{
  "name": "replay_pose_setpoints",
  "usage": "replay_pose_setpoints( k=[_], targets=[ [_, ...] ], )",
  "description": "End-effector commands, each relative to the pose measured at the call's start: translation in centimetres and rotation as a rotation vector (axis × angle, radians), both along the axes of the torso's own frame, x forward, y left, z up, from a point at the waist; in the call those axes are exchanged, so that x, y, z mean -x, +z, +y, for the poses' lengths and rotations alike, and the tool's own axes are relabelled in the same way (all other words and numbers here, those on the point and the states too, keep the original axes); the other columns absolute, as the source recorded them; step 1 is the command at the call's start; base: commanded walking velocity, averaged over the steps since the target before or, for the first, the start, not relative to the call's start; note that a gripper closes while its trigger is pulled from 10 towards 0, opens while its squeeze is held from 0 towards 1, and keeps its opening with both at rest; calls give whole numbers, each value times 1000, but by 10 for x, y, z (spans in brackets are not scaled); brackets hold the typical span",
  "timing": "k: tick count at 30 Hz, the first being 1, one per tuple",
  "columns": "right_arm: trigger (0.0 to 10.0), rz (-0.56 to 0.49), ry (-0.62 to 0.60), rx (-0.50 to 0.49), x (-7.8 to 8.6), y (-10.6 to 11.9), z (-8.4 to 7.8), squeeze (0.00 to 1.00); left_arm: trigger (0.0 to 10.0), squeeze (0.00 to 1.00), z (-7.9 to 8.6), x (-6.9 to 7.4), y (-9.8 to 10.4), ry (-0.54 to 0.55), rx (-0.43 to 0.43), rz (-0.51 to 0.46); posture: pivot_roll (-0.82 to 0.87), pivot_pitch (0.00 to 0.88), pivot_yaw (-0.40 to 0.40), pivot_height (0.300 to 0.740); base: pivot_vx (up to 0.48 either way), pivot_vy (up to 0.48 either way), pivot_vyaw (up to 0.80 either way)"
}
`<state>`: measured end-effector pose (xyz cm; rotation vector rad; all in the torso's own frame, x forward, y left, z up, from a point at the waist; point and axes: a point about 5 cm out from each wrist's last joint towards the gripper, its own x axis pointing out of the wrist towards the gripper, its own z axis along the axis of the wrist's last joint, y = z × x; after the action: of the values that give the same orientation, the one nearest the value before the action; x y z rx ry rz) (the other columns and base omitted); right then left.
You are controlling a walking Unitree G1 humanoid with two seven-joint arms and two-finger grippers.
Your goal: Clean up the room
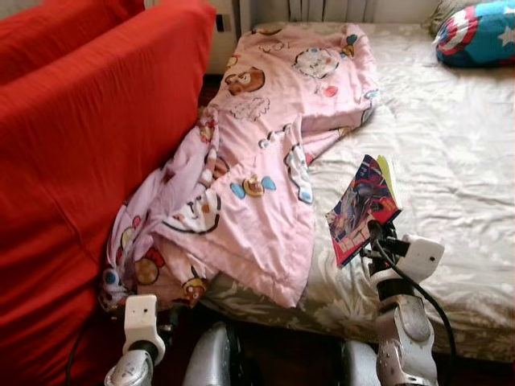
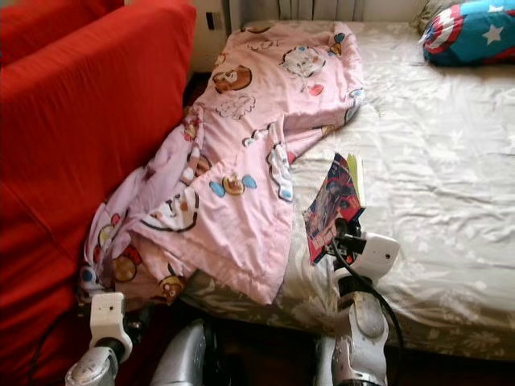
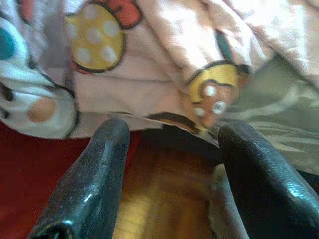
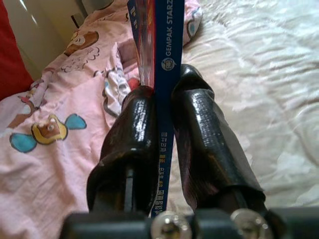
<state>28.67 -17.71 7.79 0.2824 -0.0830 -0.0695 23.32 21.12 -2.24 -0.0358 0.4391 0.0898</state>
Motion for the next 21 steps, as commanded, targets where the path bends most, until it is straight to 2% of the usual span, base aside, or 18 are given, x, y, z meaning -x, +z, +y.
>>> replay_pose_setpoints(
  k=[1,5,10,14,21],
  targets=[
    [10000,-21,22,10,-3,6,5,0,10000,0,0,3,-4,16,8,17,-43,75,43,707,0,0,0],
    [10000,-4,11,29,-5,6,-2,0,10000,0,-12,7,-18,3,28,87,-75,54,20,732,0,0,0],
    [10000,14,1,67,-9,9,-10,0,10000,0,-24,4,-23,-7,48,127,-104,54,-13,732,0,0,0],
    [10000,7,-10,69,-10,11,-14,0,10000,0,-28,4,-26,-14,52,150,-108,55,-21,732,0,0,0],
    [10000,32,-32,85,-11,9,-19,0,10000,0,-29,14,-36,0,43,234,-119,66,-33,732,0,0,0]
  ],
)
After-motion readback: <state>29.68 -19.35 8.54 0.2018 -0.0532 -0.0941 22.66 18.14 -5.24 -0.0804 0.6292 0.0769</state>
